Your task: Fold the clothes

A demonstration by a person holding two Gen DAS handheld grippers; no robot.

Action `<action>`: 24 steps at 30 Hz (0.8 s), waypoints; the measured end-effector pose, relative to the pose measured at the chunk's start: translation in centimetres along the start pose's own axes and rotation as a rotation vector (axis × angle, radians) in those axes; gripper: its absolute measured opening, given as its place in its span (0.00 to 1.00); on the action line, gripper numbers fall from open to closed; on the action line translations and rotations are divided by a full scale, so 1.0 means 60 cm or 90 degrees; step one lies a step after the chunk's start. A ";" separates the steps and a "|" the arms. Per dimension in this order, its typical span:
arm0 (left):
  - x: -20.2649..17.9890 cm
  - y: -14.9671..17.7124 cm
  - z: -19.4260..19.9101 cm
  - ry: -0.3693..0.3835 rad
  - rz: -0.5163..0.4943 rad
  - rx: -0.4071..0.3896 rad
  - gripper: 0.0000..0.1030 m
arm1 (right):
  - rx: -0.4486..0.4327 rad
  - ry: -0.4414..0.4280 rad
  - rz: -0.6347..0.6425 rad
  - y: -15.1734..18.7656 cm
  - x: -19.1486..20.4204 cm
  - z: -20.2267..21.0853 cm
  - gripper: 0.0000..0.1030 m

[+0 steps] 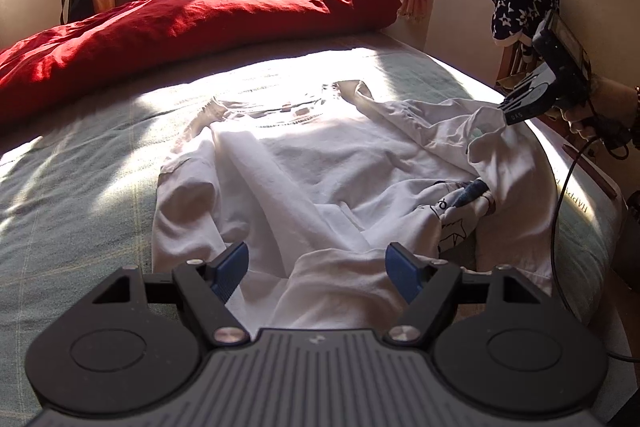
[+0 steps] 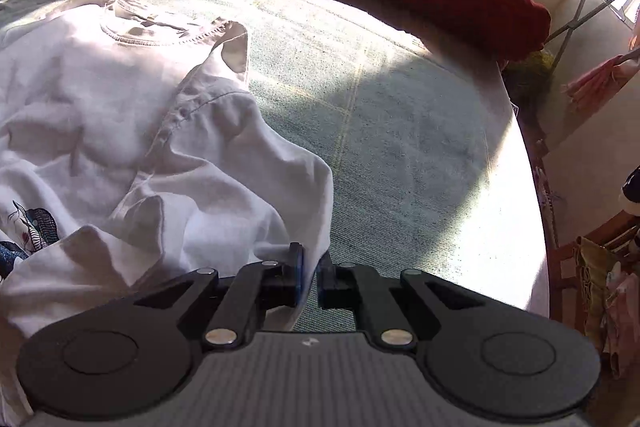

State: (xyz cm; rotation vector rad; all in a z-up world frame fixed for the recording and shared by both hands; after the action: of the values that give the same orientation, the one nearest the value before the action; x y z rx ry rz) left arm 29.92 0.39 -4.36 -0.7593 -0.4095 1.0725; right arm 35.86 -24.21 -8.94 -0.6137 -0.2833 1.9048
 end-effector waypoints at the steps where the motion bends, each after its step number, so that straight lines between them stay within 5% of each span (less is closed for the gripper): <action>1: 0.001 -0.001 -0.003 -0.001 0.000 0.001 0.74 | 0.001 0.007 -0.003 -0.003 -0.007 -0.005 0.07; 10: 0.004 -0.011 -0.026 -0.001 -0.001 0.009 0.74 | 0.013 0.030 -0.031 -0.021 -0.053 -0.041 0.06; 13: 0.008 -0.011 -0.030 -0.005 -0.001 0.012 0.74 | 0.012 -0.022 -0.076 -0.017 -0.054 -0.042 0.07; 20: 0.016 -0.003 -0.022 -0.012 0.018 0.011 0.75 | -0.015 -0.175 -0.250 0.030 -0.064 -0.006 0.35; 24: 0.015 0.008 -0.010 -0.012 0.030 0.011 0.75 | -0.036 -0.265 -0.352 0.083 -0.070 0.030 0.42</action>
State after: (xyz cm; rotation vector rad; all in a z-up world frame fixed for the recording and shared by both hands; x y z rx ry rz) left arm 30.43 1.11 -5.18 -0.7472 -0.3987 1.1268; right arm 32.26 -29.90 -8.56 -0.1383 -0.6985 1.4696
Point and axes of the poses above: each gripper's, at about its wrist camera, not at the fingertips, and z roughly against the way its jaws point, x to its left, y to its underside, the point moved 8 cm from there along -z, roughly the way its jaws point
